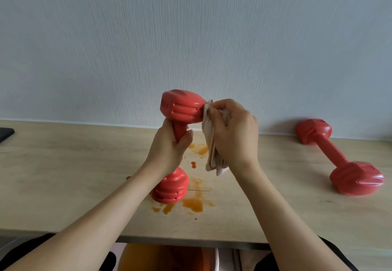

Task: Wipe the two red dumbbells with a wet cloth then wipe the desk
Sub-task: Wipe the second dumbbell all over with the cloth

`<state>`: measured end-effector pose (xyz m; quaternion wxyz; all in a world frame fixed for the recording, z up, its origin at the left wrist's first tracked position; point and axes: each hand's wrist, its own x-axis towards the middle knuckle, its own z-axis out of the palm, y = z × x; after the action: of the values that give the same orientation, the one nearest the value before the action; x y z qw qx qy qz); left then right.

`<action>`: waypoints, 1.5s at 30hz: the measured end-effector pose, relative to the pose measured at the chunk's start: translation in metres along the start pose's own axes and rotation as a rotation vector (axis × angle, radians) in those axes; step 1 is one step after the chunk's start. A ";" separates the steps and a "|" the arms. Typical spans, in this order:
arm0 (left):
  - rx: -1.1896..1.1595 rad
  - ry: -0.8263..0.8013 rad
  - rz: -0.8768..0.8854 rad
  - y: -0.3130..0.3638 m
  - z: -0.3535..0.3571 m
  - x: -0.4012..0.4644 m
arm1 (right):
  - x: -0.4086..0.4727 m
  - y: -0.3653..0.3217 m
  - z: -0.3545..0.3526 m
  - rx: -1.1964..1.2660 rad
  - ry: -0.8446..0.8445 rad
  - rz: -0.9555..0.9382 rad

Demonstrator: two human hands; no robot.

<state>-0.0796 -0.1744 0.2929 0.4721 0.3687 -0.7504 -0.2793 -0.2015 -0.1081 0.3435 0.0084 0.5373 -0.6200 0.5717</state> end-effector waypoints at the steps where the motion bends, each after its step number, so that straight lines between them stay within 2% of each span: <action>1: 0.000 -0.004 -0.002 -0.001 0.000 0.000 | 0.002 0.002 0.000 0.003 -0.008 0.026; 4: -0.004 -0.009 -0.022 -0.001 -0.001 0.001 | 0.001 -0.001 0.001 -0.009 -0.005 0.019; 7: -0.011 0.000 -0.033 0.000 -0.001 0.001 | -0.008 -0.014 0.002 -0.086 0.051 -0.117; 9: -0.030 -0.001 -0.029 0.000 -0.001 0.001 | -0.011 -0.019 0.002 -0.104 0.058 -0.142; 14: -0.045 -0.027 -0.018 0.001 -0.003 -0.003 | 0.003 0.002 0.000 0.082 -0.049 0.137; 17: -0.055 -0.034 -0.017 0.001 -0.003 -0.002 | 0.007 0.008 0.004 0.099 -0.071 0.177; 21: -0.043 -0.035 -0.020 0.002 -0.006 -0.002 | 0.001 0.002 0.004 0.049 -0.062 0.101; 24: -0.023 0.002 -0.040 0.001 -0.007 -0.001 | -0.012 -0.016 0.002 -0.040 -0.033 -0.115; 26: -0.010 0.013 -0.042 0.001 -0.007 -0.001 | -0.016 -0.023 0.002 -0.080 -0.023 -0.174; 31: 0.002 0.011 -0.035 0.004 -0.003 -0.003 | -0.005 -0.008 -0.002 -0.027 -0.009 0.002; 38: 0.027 0.036 -0.019 0.000 -0.002 0.002 | -0.012 -0.023 0.009 -0.209 0.067 -0.242; 40: 0.024 0.040 -0.032 0.001 -0.002 0.002 | -0.008 -0.020 0.008 -0.190 0.050 -0.226; 43: 0.034 0.034 -0.038 0.003 -0.002 0.001 | -0.001 -0.009 0.003 -0.130 0.021 -0.097; 45: 0.031 0.023 -0.027 0.004 -0.001 0.001 | -0.001 -0.006 0.001 -0.144 0.044 -0.098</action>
<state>-0.0797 -0.1735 0.2969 0.4713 0.3892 -0.7440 -0.2699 -0.1963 -0.1071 0.3469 0.0887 0.5521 -0.6324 0.5362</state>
